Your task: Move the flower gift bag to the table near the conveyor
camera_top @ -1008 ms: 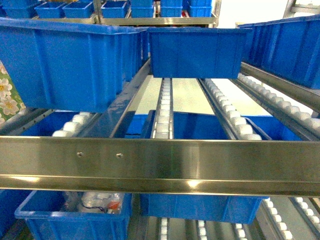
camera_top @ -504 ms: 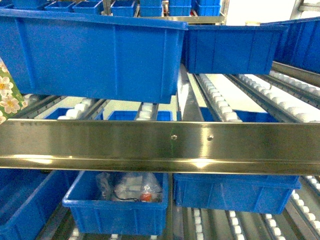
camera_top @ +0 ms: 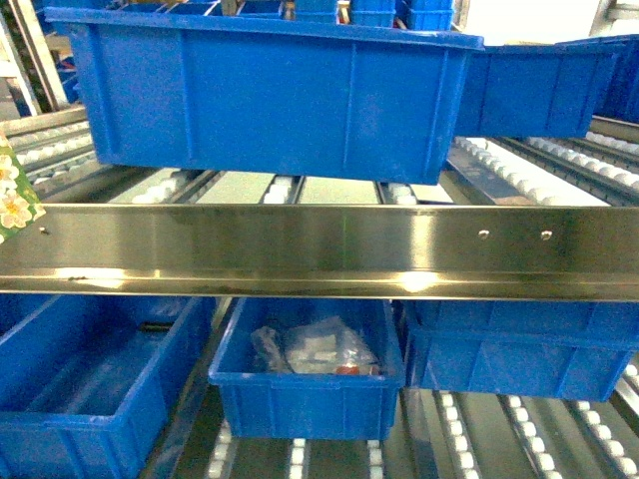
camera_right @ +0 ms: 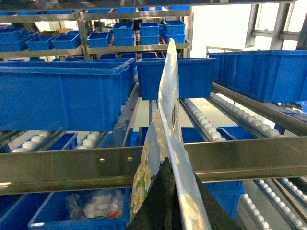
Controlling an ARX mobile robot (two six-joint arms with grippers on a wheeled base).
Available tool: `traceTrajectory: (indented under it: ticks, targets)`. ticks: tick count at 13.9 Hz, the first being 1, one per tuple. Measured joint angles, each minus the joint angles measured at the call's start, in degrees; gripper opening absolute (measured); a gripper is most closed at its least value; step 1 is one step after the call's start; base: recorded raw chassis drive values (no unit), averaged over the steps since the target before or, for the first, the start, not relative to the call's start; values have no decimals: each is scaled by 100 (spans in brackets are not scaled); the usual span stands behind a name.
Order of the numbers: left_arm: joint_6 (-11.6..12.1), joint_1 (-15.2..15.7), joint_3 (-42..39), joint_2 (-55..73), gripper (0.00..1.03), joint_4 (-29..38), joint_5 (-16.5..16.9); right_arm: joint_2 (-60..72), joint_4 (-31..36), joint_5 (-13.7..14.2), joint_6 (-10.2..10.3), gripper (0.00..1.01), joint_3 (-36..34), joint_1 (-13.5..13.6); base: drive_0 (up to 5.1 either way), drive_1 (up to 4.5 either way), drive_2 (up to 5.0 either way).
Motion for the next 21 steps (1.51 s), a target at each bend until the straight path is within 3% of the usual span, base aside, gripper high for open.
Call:
traceTrajectory:
  ticks: [21]
  targets:
    - [0, -2, -2, -4, 2, 7, 0, -2, 4, 0, -11, 2, 0, 0, -445, 49, 416]
